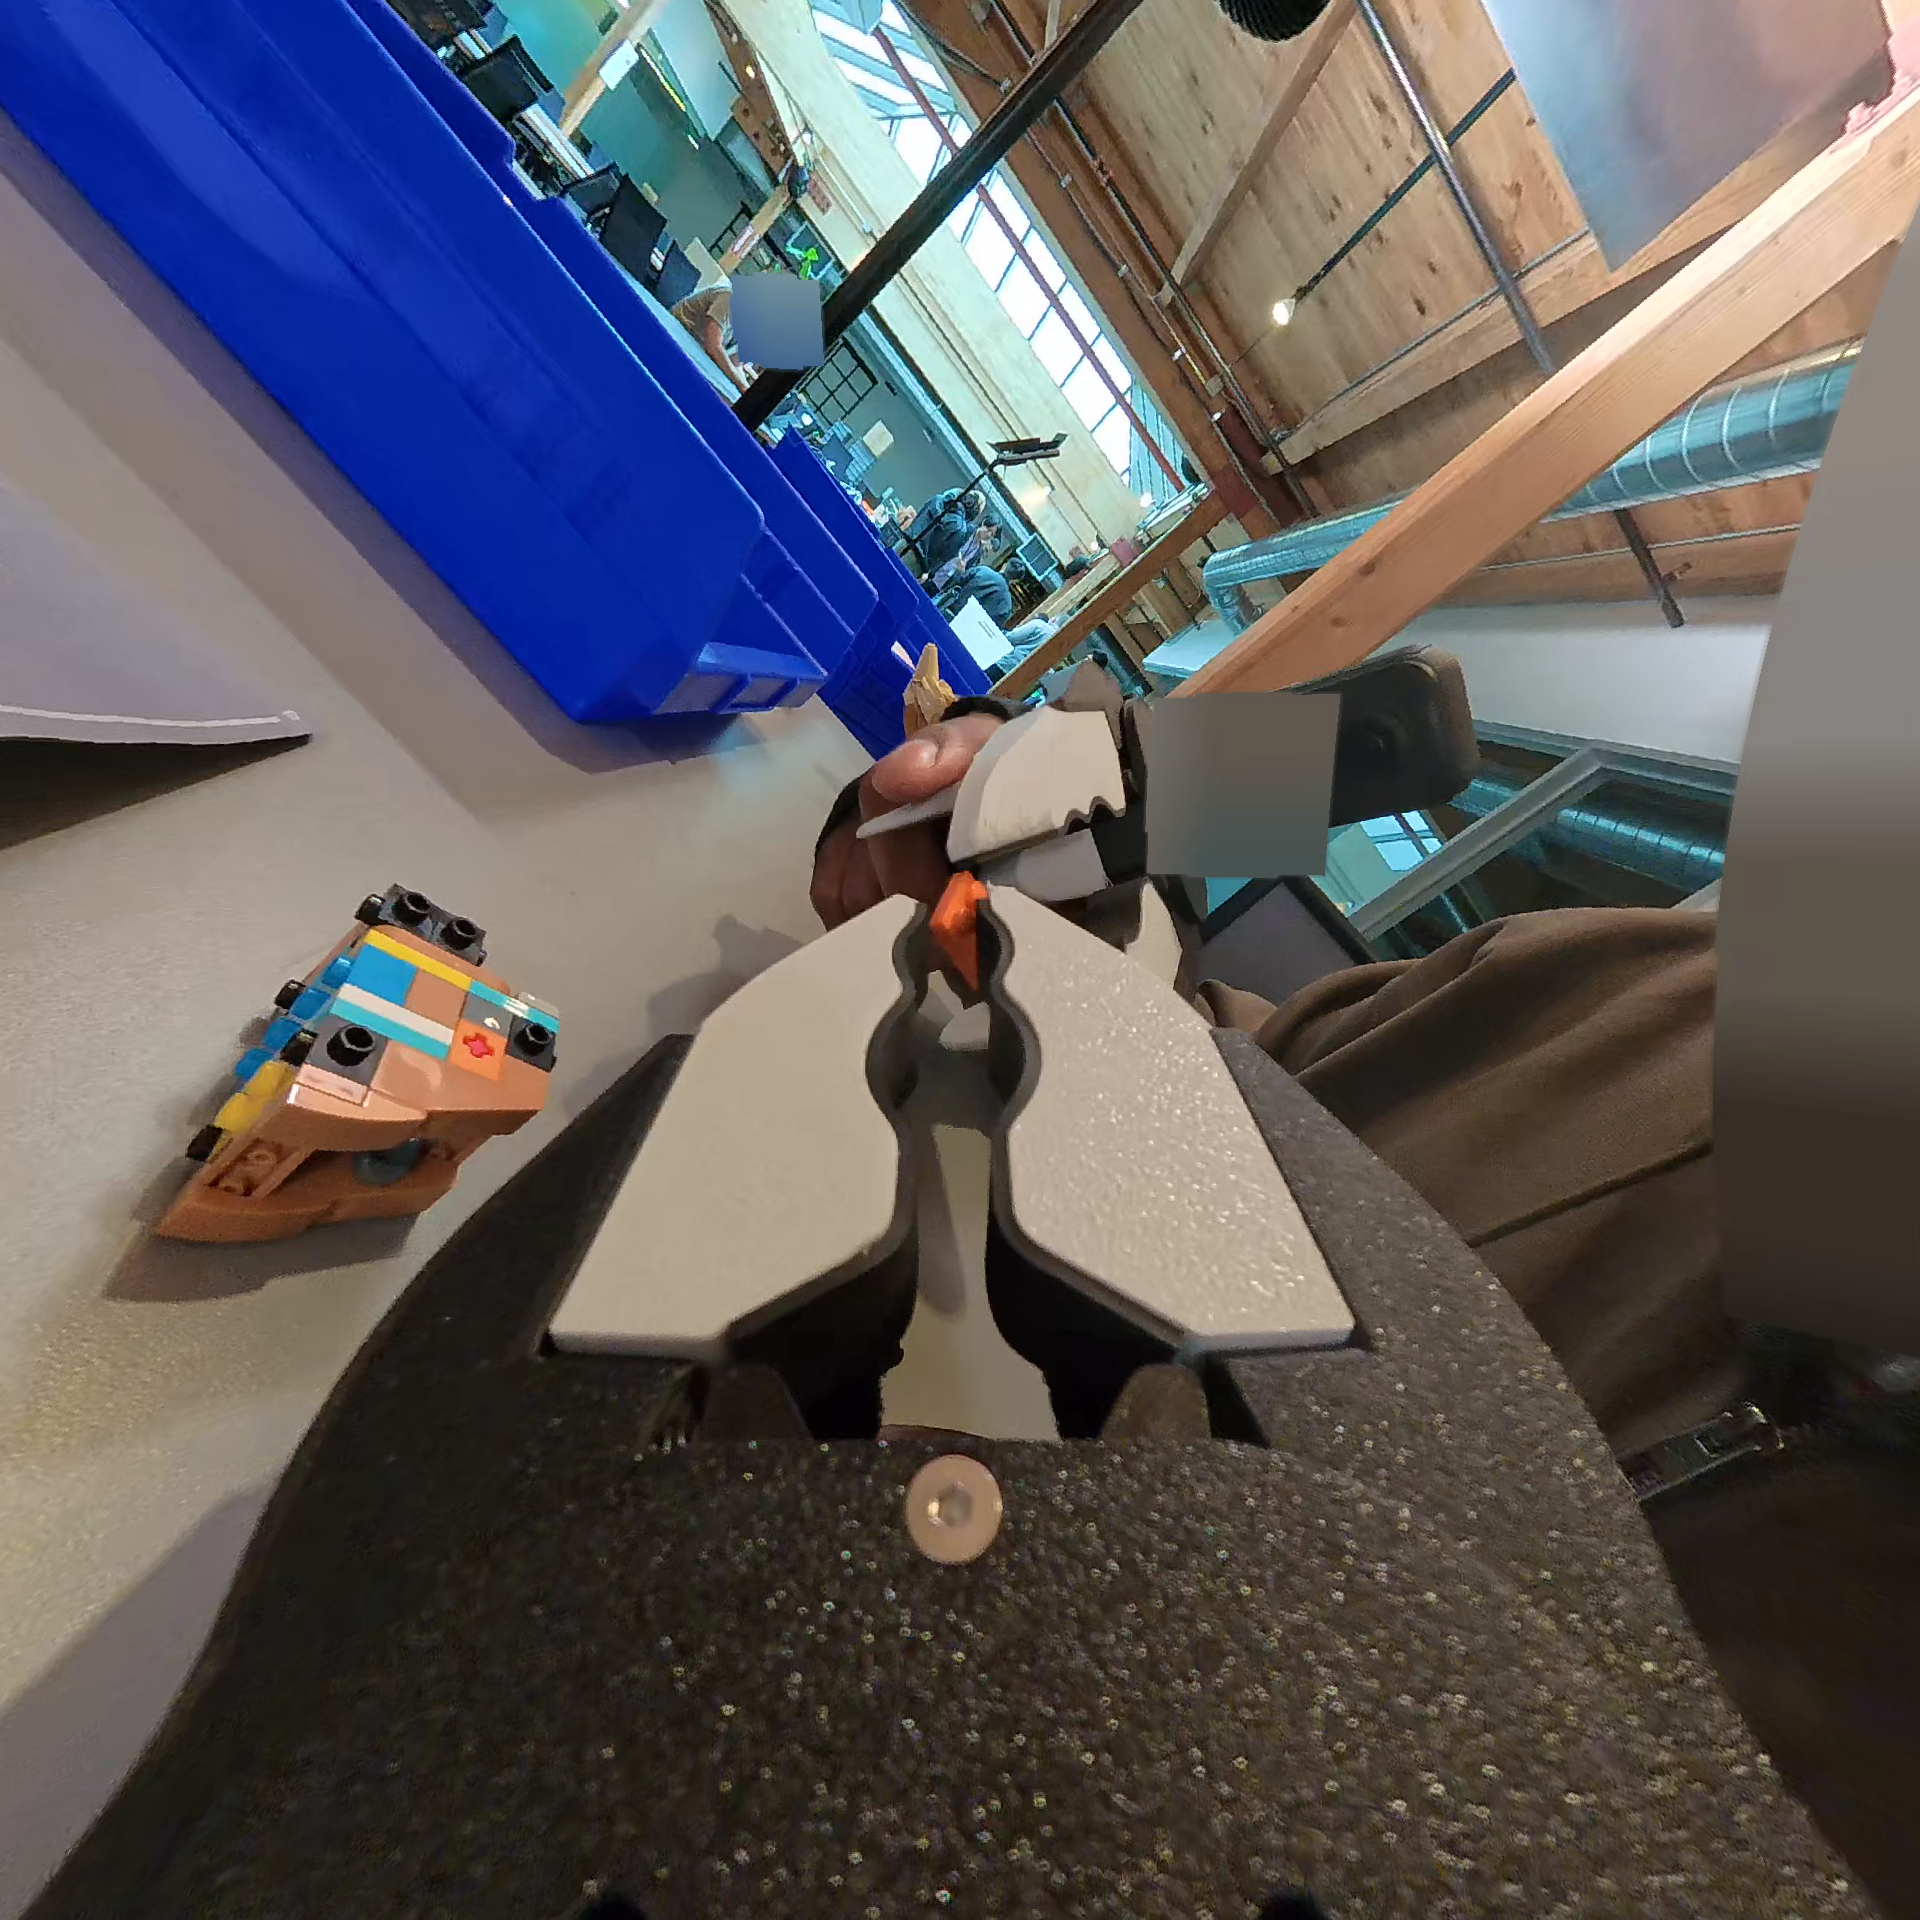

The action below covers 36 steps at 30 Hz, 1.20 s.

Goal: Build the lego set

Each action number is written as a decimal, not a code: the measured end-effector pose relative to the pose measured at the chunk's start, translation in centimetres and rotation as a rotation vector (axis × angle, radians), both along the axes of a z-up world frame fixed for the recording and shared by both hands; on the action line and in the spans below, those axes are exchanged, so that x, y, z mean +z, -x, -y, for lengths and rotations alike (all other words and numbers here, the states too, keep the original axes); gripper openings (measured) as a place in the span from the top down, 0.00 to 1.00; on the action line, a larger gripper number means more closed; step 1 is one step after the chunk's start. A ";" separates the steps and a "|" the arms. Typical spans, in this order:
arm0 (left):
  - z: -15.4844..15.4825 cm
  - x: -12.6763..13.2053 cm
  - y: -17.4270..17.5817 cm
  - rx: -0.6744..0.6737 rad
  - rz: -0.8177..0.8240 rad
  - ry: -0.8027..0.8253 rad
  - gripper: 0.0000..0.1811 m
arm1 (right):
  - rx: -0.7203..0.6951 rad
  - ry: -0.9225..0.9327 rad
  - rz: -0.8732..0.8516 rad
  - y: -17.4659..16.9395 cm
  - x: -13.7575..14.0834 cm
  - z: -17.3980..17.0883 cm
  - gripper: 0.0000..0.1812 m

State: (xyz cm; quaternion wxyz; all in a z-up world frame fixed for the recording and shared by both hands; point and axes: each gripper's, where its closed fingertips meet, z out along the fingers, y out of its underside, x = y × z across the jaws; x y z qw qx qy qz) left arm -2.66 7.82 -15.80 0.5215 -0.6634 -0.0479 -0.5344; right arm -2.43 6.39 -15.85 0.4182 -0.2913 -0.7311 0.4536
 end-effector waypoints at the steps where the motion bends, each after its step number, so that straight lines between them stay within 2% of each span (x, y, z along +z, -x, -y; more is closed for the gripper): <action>1: 0.0 0.0 0.0 0.000 0.000 0.001 0.96 | 0.001 -0.004 0.002 0.0 -0.1 0.0 0.81; 11: 0.1 -0.8 -0.7 -0.035 -0.029 0.047 0.96 | 0.024 -0.040 0.049 -0.3 -1.2 0.1 0.82; 16: 0.3 -1.3 -1.3 -0.057 -0.077 0.065 0.96 | 0.037 -0.060 0.082 -0.8 -1.9 -0.2 0.91; 25: 0.6 -1.6 -2.2 -0.093 -0.164 0.049 0.94 | 0.071 -0.055 0.076 -1.8 -2.2 -0.3 0.91; 28: 1.1 -2.4 -2.7 -0.159 -0.289 0.054 0.87 | 0.088 -0.052 0.079 -2.7 -2.5 -0.6 0.91; 31: 2.8 -5.1 -3.6 -0.301 -0.553 0.096 0.80 | 0.121 -0.060 0.103 -3.8 -3.3 -0.4 0.91; 33: 3.5 -7.2 -4.1 -0.347 -0.732 0.132 0.76 | 0.133 -0.073 0.124 -4.3 -3.9 -0.4 0.91; 36: 4.2 -8.8 -5.0 -0.385 -0.899 0.134 0.74 | 0.139 -0.082 0.144 -4.8 -4.5 -0.4 0.91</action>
